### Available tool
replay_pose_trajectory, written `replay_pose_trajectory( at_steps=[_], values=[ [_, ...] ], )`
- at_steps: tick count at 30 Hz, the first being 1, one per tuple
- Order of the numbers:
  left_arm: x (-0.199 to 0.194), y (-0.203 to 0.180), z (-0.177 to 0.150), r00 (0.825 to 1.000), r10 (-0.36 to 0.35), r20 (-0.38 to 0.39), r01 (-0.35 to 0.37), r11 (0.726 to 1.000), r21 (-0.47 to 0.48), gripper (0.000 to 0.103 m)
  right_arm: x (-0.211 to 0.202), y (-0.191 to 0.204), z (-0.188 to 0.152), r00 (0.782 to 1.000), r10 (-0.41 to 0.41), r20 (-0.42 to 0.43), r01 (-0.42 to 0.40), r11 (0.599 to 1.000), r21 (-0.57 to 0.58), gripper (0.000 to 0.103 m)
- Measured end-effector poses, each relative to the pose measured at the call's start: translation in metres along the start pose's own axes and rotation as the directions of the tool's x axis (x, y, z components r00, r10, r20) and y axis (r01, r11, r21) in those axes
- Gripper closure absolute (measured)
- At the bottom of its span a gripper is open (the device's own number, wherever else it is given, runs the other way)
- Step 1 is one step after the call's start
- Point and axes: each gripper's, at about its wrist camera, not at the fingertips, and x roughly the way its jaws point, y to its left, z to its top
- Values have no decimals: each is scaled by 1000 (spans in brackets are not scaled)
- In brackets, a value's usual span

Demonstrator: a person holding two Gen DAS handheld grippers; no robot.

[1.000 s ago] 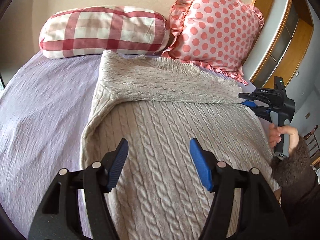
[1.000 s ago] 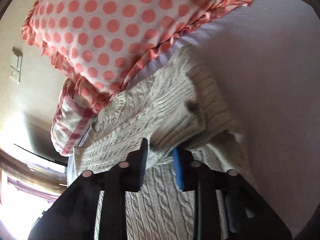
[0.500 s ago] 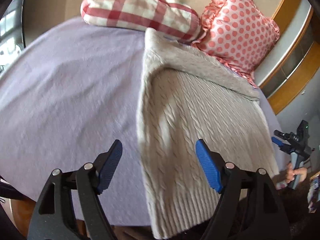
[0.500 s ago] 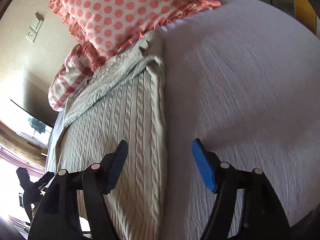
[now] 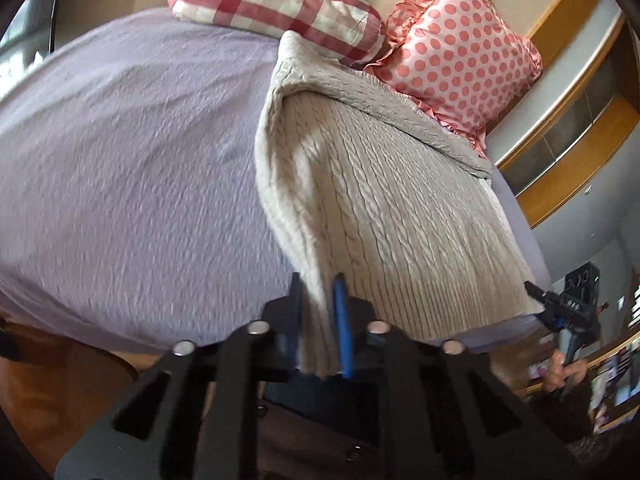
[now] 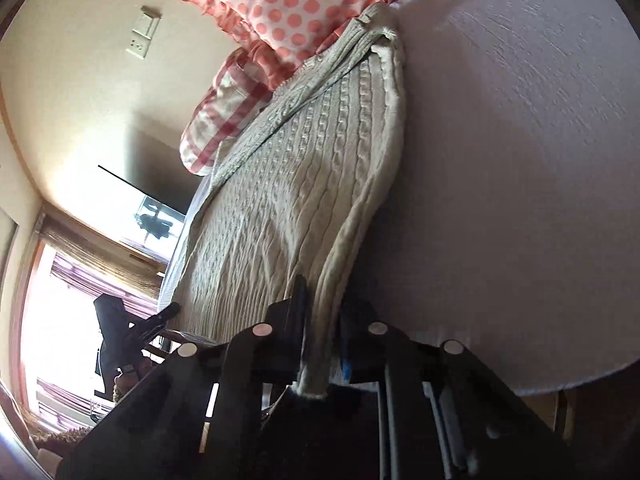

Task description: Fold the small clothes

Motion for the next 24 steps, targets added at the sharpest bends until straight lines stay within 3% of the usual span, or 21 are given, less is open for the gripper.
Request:
replay_pose_trajectory(
  at_steps=[3, 6, 10, 14, 16, 19, 24],
  values=[
    [0, 6, 3, 1000, -29, 1, 29, 999, -39, 93, -6, 3, -2, 998, 25, 51, -25, 1000, 0, 94],
    [-9, 9, 17, 995, -96, 38, 98, 993, -68, 94, -25, 12, 10, 979, 120, 165, -121, 993, -1, 95],
    [-24, 12, 53, 979, -160, 131, 171, 982, -80, 95, -51, 28, 42, 920, 224, 322, -226, 974, -30, 95],
    [-20, 8, 104, 972, -128, 198, 143, 988, -62, 95, -49, 37, 86, 872, 289, 395, -301, 953, -32, 95],
    [-13, 9, 139, 969, -116, 218, 135, 988, -75, 95, -41, 40, 110, 858, 299, 417, -318, 948, -25, 95],
    [6, 6, 194, 967, -59, 248, 77, 995, -62, 95, -25, 40, 150, 851, 279, 444, -311, 950, -1, 95],
    [61, -2, 265, 973, 49, 224, -41, 998, -42, 95, 30, 25, 219, 877, 177, 446, -237, 968, 83, 95]
  ],
)
